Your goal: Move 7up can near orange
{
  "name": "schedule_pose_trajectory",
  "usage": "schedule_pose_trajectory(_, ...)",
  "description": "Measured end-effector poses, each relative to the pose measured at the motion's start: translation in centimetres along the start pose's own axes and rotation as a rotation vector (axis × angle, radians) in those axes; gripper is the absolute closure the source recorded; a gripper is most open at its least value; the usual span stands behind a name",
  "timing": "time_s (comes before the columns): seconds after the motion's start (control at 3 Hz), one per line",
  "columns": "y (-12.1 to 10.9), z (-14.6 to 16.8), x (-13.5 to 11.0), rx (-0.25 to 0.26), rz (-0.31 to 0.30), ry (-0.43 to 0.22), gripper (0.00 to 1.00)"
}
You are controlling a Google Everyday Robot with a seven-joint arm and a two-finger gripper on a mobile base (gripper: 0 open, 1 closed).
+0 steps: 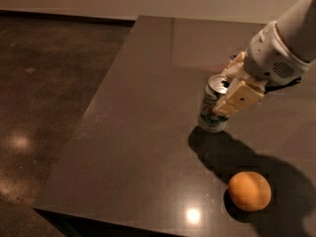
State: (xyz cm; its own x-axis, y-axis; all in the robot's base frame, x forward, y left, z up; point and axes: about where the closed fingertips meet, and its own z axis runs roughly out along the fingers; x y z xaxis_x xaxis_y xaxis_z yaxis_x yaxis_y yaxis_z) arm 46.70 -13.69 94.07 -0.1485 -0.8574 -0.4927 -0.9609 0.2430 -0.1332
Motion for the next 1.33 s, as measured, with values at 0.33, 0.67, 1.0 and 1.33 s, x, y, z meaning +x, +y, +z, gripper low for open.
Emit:
schedule_pose_trajectory(0.33,1.9,-0.6,1.9,-0.010,0.008,0.008,1.00)
schedule_pose_trajectory(0.67,3.8,-1.2,3.6,-0.015,0.021,0.005,1.00)
schedule_pose_trajectory(1.0,4.7,-1.6,4.7,-0.010,0.031,0.001,1.00)
schedule_pose_trajectory(1.33,5.2,-1.7,5.6,-0.005,0.042,0.004,0.83)
